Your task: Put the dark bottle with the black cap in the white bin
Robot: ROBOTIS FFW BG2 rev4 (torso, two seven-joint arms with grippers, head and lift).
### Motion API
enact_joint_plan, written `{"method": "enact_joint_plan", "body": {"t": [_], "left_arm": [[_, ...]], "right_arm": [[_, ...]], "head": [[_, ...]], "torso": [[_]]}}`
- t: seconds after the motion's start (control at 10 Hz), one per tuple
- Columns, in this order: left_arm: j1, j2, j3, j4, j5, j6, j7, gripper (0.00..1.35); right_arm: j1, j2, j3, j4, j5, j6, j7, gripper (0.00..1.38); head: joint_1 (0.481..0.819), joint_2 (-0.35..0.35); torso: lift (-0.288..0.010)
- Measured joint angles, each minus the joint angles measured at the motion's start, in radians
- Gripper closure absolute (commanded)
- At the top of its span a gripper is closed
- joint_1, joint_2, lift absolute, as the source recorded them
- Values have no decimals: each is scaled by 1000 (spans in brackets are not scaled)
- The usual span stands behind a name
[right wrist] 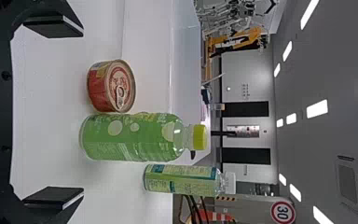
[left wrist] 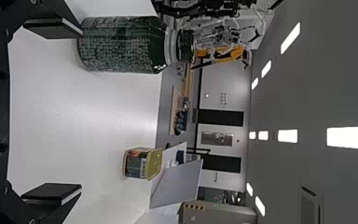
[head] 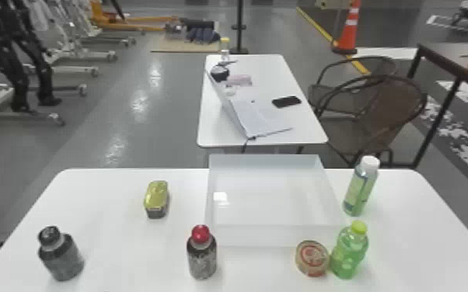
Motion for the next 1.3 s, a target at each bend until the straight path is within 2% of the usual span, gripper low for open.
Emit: {"method": "enact_joint_plan", "body": {"t": [0.2,0.5,0.6,0.7,0.8,0.9,1.1,1.3], "left_arm": [[-48,0,-15,41,2,-32,98,137],[-112,1,-140,102,55,-83,363,137],[-135,23,-193,126,79,-103,447,137],[-159,59,-232,145,92,-113,501,137],[-187,89,-249,167,95,-119,530,137],[-214,103,-245,192,92,-121,541,136],[-260,110,-217,249,89,-116,535,137],[-295,127,-200,292,94,-91,497,137]], "right_arm": [[0,1,0,2,0,0,0,98],[0,9,2,6,0,-2,0,98],[1,14,2,8,0,-6,0,98],[1,18,1,10,0,-9,1,98],[2,22,0,12,0,-12,1,96],[3,24,0,14,0,-15,1,98],[3,27,0,16,-1,-17,2,96],[3,30,0,18,-3,-19,2,94]], "head": [[549,0],[549,0],[549,0],[549,0],[549,0],[549,0],[549,0],[549,0]], "torso": [[-100],[-100],[-100],[-100],[-100],[-100],[-100],[-100]]}}
